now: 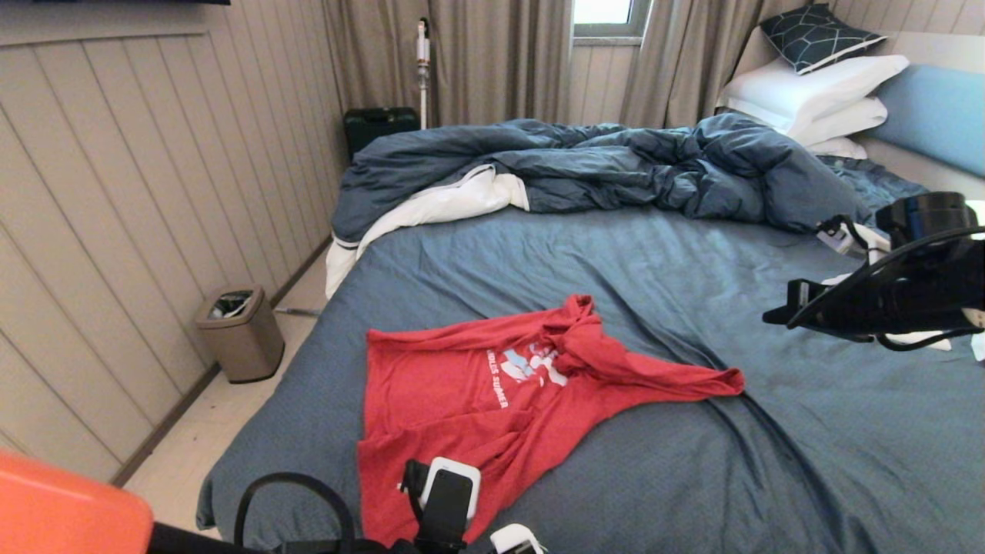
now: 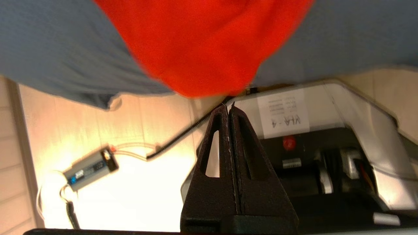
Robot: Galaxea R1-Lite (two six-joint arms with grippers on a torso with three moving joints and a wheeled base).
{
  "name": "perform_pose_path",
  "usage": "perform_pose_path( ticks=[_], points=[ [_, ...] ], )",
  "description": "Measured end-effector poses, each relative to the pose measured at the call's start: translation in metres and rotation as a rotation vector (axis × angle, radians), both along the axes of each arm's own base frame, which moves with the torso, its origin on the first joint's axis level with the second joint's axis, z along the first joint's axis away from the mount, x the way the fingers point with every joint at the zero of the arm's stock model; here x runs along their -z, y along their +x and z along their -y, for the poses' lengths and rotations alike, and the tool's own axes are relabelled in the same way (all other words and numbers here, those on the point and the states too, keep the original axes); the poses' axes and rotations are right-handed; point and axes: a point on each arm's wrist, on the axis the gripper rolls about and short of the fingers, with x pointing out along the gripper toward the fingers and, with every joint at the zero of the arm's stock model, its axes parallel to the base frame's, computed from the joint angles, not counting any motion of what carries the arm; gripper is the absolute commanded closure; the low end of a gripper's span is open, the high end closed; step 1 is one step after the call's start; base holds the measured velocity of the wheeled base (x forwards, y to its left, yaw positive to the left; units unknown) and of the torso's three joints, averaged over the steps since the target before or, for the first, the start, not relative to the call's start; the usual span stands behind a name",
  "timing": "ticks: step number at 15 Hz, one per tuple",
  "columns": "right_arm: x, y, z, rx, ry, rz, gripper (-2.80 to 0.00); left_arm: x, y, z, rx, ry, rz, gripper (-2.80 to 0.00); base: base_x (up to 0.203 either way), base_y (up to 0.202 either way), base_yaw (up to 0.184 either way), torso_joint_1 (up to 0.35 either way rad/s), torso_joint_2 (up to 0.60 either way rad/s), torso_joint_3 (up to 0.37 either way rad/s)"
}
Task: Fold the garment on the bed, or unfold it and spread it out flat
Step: Unford the red T-shirt
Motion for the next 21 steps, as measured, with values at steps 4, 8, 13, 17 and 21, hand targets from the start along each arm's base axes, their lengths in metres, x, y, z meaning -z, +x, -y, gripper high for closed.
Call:
perform_pose_path(
  ticks=[4, 8, 13, 17, 21],
  points=[
    [0.000, 0.001, 0.000, 0.001, 0.000, 0.002, 0.00, 0.011, -0.005, 0.012, 0.030, 0.003, 0.008, -2.80, 0.000, 0.000, 0.000, 0.000, 0.00, 0.000],
    [0.000, 0.001, 0.000, 0.000, 0.000, 0.000, 0.00, -0.012, -0.004, 0.014, 0.051, -0.066, 0.040, -2.80, 0.000, 0.000, 0.000, 0.000, 0.00, 0.000],
    [0.000, 0.000, -0.002, -0.005, 0.000, 0.000, 0.00, -0.057, 0.074, 0.000, -0.112, -0.195, 0.130, -2.80, 0.000, 0.000, 0.000, 0.000, 0.00, 0.000],
    [0.001, -0.001, -0.002, -0.004, 0.001, -0.003, 0.00, -0.066, 0.170, -0.015, -0.233, -0.260, 0.233, -2.80, 0.000, 0.000, 0.000, 0.000, 0.00, 0.000],
    [-0.002, -0.001, -0.005, -0.008, 0.004, 0.003, 0.00, -0.043, 0.246, -0.053, -0.379, -0.228, 0.248, -2.80, 0.000, 0.000, 0.000, 0.000, 0.00, 0.000]
  ],
)
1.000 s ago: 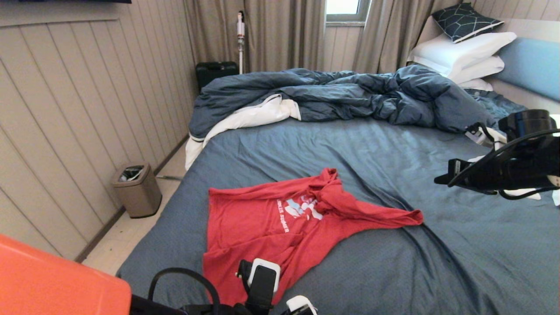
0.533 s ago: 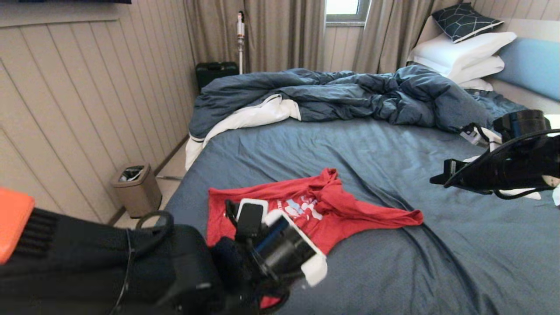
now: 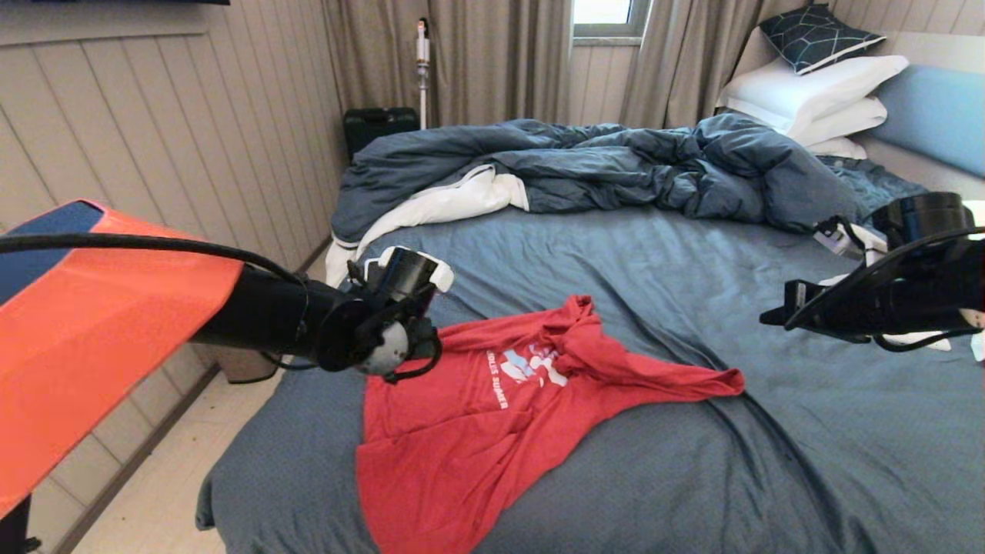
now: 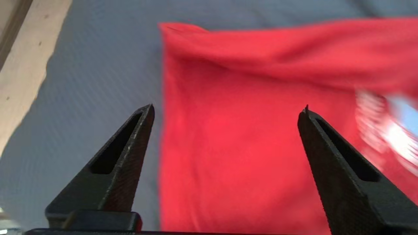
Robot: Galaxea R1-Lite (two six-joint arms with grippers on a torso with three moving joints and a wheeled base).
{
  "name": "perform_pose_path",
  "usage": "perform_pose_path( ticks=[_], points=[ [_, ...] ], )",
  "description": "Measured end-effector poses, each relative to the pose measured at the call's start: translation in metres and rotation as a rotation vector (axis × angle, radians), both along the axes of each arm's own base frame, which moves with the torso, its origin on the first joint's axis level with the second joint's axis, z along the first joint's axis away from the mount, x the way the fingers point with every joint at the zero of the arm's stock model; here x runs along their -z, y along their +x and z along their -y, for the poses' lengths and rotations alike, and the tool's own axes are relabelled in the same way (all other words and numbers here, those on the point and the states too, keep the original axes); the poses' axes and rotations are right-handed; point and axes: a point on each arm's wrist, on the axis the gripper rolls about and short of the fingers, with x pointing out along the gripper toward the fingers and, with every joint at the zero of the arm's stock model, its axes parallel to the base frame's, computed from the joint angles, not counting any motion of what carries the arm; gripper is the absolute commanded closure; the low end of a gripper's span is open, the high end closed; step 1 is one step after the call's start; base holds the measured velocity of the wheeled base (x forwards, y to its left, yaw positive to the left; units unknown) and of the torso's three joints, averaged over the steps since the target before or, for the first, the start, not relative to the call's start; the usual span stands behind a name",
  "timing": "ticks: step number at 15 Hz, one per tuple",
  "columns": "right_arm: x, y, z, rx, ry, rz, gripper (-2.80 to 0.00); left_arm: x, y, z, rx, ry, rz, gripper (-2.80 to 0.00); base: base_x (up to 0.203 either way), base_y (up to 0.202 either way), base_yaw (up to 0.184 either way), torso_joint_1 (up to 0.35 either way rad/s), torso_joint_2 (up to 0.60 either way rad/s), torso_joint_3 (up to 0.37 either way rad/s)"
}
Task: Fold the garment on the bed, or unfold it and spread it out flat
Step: Unford the red T-shirt
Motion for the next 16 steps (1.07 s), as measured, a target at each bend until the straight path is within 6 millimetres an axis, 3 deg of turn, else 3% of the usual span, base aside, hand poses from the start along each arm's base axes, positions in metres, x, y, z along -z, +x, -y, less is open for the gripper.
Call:
perform_pose_path(
  ticks=[2, 6, 11, 16],
  points=[
    [-0.002, 0.002, -0.007, -0.017, 0.000, 0.005, 0.00, 0.011, 0.020, -0.019, -0.041, 0.001, -0.023, -2.80, 0.000, 0.000, 0.000, 0.000, 0.00, 0.000],
    [-0.001, 0.017, -0.039, -0.061, -0.040, -0.002, 0.00, 0.022, 0.031, -0.035, -0.075, -0.010, -0.040, -2.80, 0.000, 0.000, 0.000, 0.000, 0.00, 0.000],
    [0.020, 0.036, -0.114, -0.182, -0.065, -0.147, 0.00, 0.036, 0.045, -0.030, -0.049, -0.003, -0.034, -2.80, 0.000, 0.000, 0.000, 0.000, 0.00, 0.000],
    [0.018, 0.039, -0.174, -0.265, -0.094, -0.357, 0.00, 0.038, 0.057, -0.027, -0.035, 0.015, -0.022, -2.80, 0.000, 0.000, 0.000, 0.000, 0.00, 0.000]
  ],
)
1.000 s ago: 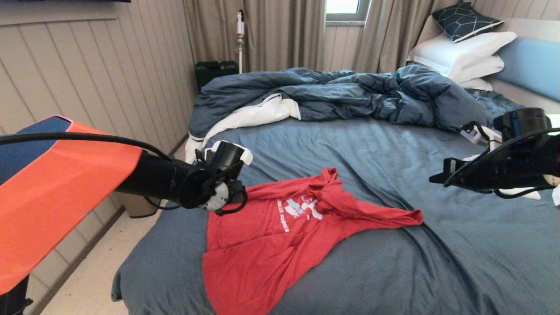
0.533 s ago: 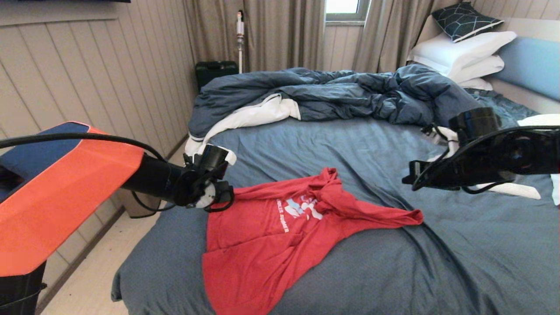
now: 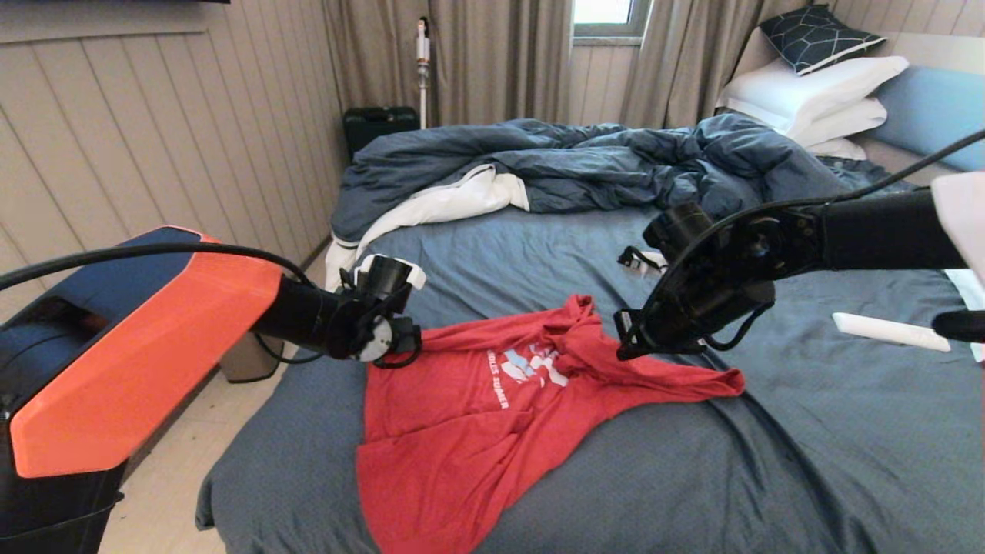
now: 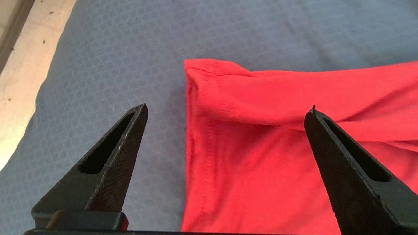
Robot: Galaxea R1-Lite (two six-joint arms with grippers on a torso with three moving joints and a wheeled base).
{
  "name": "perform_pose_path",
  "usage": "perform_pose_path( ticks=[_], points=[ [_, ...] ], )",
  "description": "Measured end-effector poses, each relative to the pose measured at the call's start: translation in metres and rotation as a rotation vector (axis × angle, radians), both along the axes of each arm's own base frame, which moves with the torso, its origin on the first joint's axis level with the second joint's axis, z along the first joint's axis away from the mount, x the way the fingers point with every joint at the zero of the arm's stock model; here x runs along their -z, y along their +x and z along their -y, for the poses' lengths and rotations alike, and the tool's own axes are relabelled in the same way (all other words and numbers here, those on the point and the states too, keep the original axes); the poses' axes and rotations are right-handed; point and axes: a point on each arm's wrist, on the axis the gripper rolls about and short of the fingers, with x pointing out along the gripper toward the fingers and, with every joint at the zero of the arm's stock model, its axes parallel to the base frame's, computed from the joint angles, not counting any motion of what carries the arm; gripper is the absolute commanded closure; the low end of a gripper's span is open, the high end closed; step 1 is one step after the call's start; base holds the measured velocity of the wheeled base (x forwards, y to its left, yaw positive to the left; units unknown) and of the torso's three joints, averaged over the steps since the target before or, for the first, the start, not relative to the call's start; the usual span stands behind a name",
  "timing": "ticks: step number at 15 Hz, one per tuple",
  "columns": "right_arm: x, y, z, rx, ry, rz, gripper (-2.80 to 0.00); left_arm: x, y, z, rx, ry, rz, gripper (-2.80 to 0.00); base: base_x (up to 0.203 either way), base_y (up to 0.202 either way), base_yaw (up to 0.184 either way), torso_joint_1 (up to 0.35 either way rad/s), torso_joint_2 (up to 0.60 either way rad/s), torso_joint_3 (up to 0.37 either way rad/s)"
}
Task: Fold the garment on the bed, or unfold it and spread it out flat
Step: Unford the red T-shirt
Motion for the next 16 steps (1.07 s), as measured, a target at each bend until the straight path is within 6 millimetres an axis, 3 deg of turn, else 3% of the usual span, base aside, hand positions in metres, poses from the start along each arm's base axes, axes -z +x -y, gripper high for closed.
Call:
perform_pose_path(
  ticks=[1, 6, 9, 16],
  points=[
    [-0.002, 0.001, -0.008, -0.002, -0.021, -0.008, -2.80, 0.003, 0.001, 0.000, -0.001, 0.003, -0.005, -2.80, 0.000, 0.000, 0.000, 0.000, 0.00, 0.000],
    [-0.002, 0.016, -0.040, -0.009, -0.108, 0.015, -2.80, 0.010, 0.004, 0.002, 0.004, 0.011, -0.013, -2.80, 0.000, 0.000, 0.000, 0.000, 0.00, 0.000],
    [0.016, 0.022, -0.062, -0.010, -0.222, 0.027, -2.80, 0.011, 0.004, 0.002, 0.005, 0.013, -0.016, -2.80, 0.000, 0.000, 0.000, 0.000, 0.00, 0.000],
    [0.044, 0.042, -0.077, 0.031, -0.365, 0.124, -2.80, 0.014, 0.004, 0.002, 0.004, 0.015, -0.021, -2.80, 0.000, 0.000, 0.000, 0.000, 0.00, 0.000]
  ],
)
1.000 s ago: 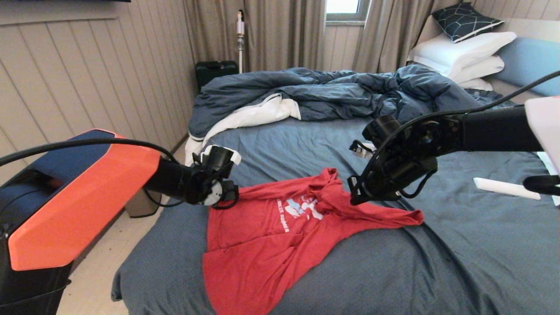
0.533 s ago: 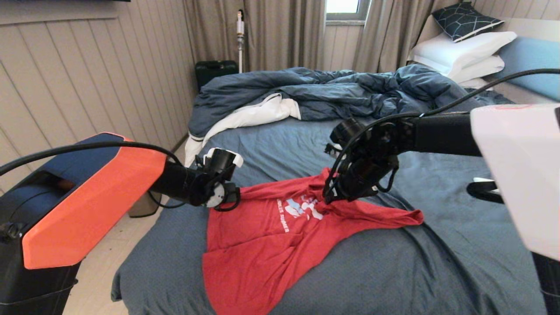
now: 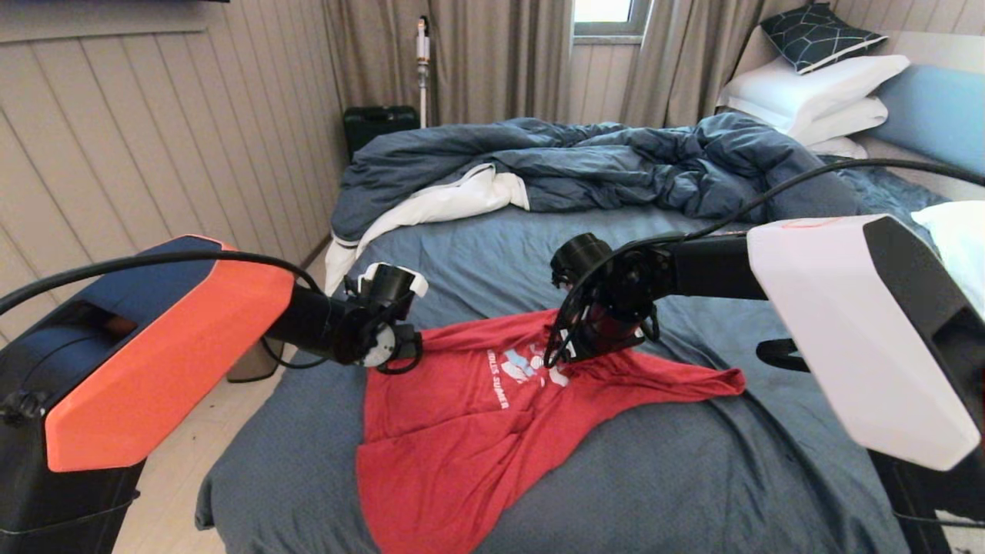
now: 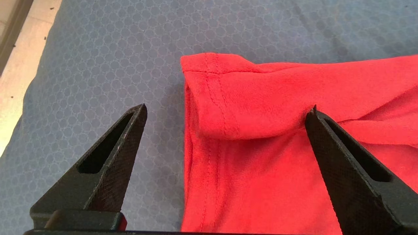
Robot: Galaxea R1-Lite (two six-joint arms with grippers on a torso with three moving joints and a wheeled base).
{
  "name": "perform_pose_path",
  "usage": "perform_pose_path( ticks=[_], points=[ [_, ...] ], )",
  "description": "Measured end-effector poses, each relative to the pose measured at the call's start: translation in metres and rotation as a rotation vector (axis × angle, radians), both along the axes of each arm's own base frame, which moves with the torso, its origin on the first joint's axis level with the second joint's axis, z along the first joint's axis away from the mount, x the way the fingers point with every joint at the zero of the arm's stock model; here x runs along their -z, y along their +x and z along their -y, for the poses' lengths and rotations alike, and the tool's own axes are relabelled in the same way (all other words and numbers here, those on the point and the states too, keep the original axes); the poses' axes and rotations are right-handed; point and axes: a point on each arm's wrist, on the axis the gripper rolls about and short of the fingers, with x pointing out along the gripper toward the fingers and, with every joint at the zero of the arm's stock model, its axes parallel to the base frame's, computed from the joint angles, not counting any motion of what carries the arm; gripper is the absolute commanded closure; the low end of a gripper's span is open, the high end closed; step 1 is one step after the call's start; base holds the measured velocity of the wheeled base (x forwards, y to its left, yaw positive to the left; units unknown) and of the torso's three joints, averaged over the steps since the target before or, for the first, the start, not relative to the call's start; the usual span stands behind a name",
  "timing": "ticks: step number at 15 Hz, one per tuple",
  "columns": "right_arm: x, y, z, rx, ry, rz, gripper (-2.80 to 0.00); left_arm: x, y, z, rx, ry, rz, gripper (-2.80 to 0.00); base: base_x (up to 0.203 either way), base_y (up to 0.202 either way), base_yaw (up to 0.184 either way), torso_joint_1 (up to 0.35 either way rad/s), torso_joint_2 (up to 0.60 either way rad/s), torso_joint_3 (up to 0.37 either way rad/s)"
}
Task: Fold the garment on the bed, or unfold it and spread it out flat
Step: Unford the red T-shirt
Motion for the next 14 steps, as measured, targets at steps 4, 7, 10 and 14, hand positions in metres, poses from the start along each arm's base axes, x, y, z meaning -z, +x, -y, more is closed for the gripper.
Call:
perform_pose_path(
  ticks=[4, 7, 10, 14],
  points=[
    [0.006, 0.006, -0.001, 0.035, -0.042, 0.041, 0.00, 0.003, -0.001, 0.000, 0.000, 0.001, -0.007, -2.80, 0.000, 0.000, 0.000, 0.000, 0.00, 0.000],
    [0.004, 0.007, 0.004, 0.043, -0.049, 0.049, 0.00, 0.005, 0.000, 0.000, 0.000, 0.002, -0.011, -2.80, 0.000, 0.000, 0.000, 0.000, 0.00, 0.000],
    [-0.002, 0.012, 0.017, 0.074, -0.046, 0.069, 0.00, 0.007, -0.001, 0.001, 0.000, 0.003, -0.015, -2.80, 0.000, 0.000, 0.000, 0.000, 0.00, 0.000],
    [-0.013, 0.033, 0.061, 0.157, -0.032, 0.162, 0.00, 0.008, -0.003, 0.006, 0.009, 0.002, -0.016, -2.80, 0.000, 0.000, 0.000, 0.000, 0.00, 0.000]
  ],
)
